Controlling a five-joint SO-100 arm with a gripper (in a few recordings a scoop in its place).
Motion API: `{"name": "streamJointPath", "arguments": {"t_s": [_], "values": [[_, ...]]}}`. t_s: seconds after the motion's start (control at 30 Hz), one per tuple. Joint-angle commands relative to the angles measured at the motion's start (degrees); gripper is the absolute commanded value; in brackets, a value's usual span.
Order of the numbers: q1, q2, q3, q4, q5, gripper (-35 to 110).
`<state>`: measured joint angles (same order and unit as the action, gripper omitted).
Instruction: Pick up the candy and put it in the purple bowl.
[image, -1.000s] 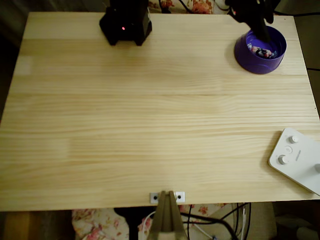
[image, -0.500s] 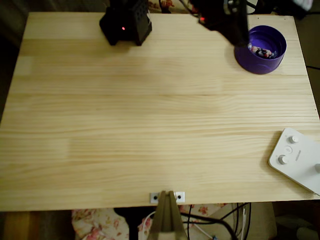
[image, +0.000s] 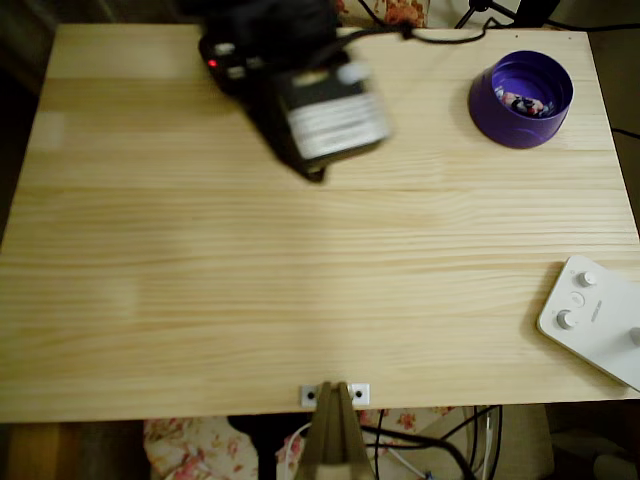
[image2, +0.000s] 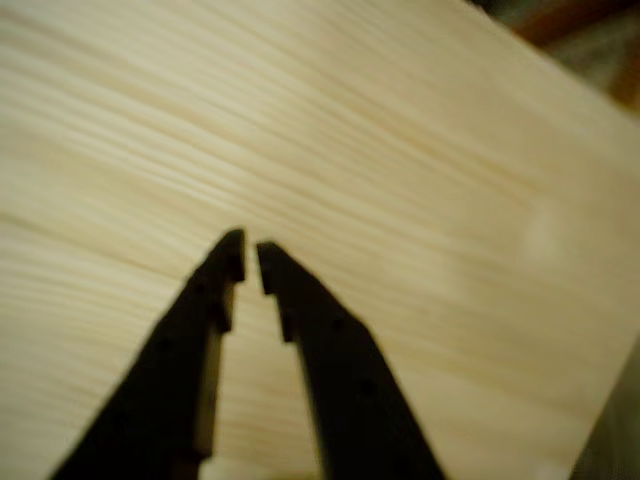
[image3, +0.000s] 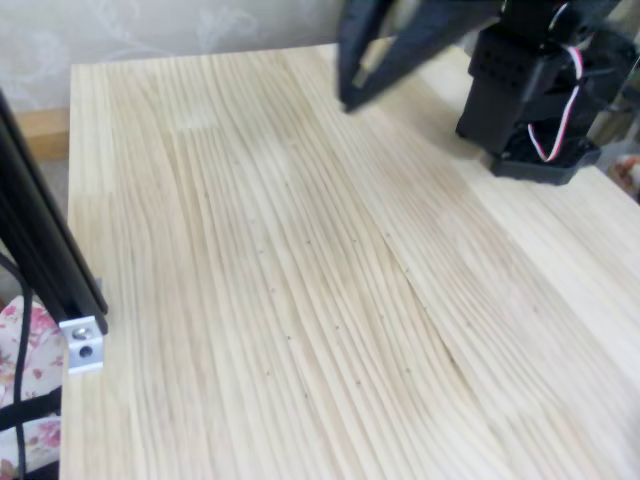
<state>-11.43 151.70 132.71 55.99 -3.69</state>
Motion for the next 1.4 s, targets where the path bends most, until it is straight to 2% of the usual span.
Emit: {"name": "streamJointPath", "arguments": {"t_s": [0.0,0.3,0.67,1.03,1.37], "values": [[6.7,5.9,1.8,1.1,-1.4,-1],[18.1,19.9,13.7,3.3,-3.1,-1],[21.2,37.3,25.2,15.6,2.6,-1],[23.0,37.3,31.2,14.1,2.7,-1],[20.7,37.3,38.9,7.4,-0.7,-1]]}}
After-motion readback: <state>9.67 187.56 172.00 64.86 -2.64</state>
